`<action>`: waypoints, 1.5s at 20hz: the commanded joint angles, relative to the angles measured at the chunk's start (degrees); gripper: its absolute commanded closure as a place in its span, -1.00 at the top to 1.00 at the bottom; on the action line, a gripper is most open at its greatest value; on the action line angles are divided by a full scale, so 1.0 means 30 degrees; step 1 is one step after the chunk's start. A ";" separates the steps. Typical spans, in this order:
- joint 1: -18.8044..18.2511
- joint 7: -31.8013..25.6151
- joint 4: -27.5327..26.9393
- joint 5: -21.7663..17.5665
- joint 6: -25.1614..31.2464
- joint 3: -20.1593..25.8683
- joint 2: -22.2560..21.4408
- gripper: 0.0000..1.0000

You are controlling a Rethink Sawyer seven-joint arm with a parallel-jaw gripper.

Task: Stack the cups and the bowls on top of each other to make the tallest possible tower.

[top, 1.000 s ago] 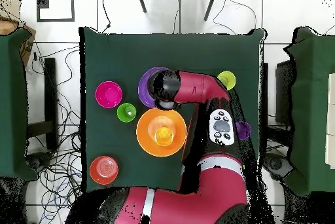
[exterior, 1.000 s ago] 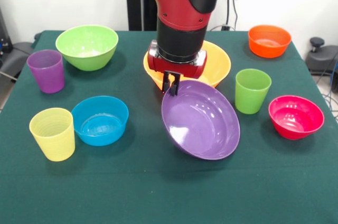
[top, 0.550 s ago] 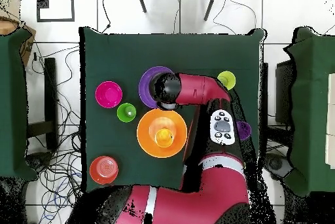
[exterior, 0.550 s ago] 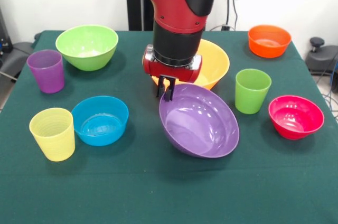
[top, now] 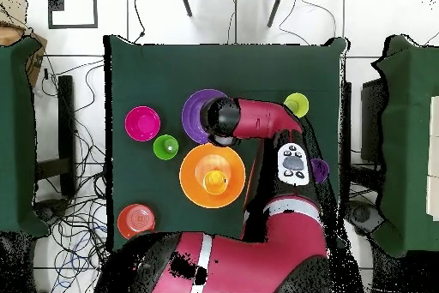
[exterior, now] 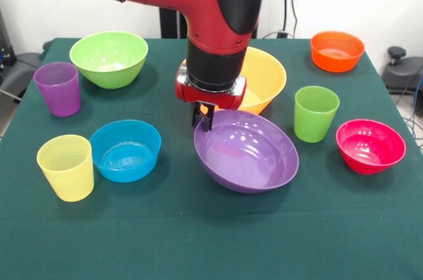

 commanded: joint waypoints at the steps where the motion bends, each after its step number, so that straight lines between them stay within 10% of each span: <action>1: 0.0722 0.0099 -0.1787 -0.1108 -0.0650 0.1549 0.2896 -1.00; 12: 0.1504 0.1372 -0.3313 -0.0473 -0.0124 0.0880 0.3783 -1.00; 30: 0.0131 -0.1649 -0.0857 -0.1045 -0.0532 0.2068 0.2552 -1.00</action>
